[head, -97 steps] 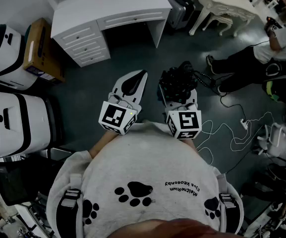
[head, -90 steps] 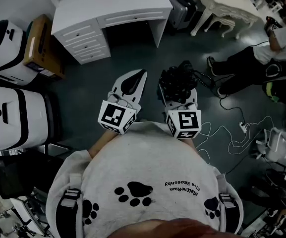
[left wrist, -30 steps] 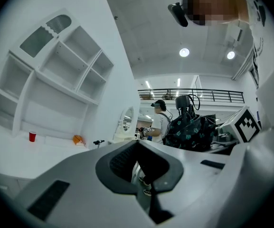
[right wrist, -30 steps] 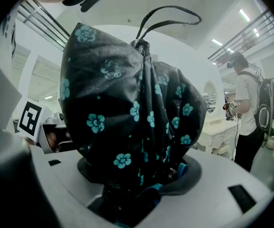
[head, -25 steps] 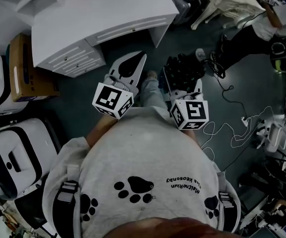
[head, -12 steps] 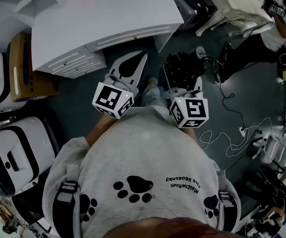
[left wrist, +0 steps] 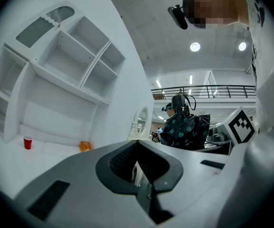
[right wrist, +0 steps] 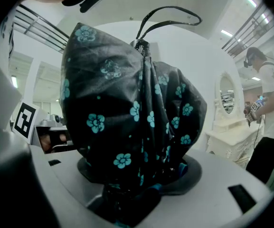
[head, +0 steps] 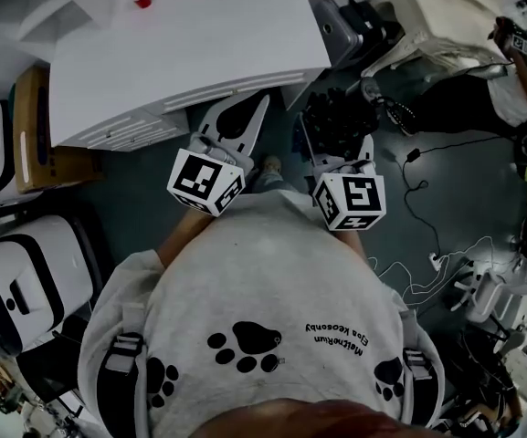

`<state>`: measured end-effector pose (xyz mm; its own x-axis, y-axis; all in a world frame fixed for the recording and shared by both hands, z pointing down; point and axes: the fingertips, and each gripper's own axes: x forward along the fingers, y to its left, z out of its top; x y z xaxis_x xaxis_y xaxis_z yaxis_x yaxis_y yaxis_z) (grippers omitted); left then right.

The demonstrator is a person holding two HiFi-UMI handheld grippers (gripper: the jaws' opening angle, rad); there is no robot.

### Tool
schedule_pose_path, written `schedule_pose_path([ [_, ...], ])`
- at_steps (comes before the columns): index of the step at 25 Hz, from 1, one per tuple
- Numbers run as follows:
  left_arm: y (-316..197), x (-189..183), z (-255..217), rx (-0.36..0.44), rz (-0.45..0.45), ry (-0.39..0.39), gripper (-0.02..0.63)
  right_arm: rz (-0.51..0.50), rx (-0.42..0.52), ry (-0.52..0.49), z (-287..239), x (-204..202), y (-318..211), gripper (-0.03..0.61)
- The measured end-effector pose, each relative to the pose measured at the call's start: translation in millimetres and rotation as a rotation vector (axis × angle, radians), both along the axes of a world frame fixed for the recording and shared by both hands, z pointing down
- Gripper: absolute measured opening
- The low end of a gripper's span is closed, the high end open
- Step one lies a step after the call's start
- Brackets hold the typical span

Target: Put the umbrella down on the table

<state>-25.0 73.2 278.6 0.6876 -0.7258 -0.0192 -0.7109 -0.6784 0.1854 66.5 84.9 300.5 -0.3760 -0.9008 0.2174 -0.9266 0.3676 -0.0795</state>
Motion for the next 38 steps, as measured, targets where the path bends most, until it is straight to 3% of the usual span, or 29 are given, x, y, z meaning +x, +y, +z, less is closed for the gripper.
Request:
schedule_pose_path([
  [14,-73,38,1,0.008,-0.113,0.002,0.017,-0.113,0.013,-0.014,1,40,-84,0.288],
  [32,-92,53,30,-0.051,-0.110,-0.012,0.015,-0.117,-0.057,-0.027,33,53,-102,0.288],
  [38,-120,55,34,-0.079,-0.097,-0.012,0.015,-0.114,-0.082,-0.018,36,54,-124,0.288],
])
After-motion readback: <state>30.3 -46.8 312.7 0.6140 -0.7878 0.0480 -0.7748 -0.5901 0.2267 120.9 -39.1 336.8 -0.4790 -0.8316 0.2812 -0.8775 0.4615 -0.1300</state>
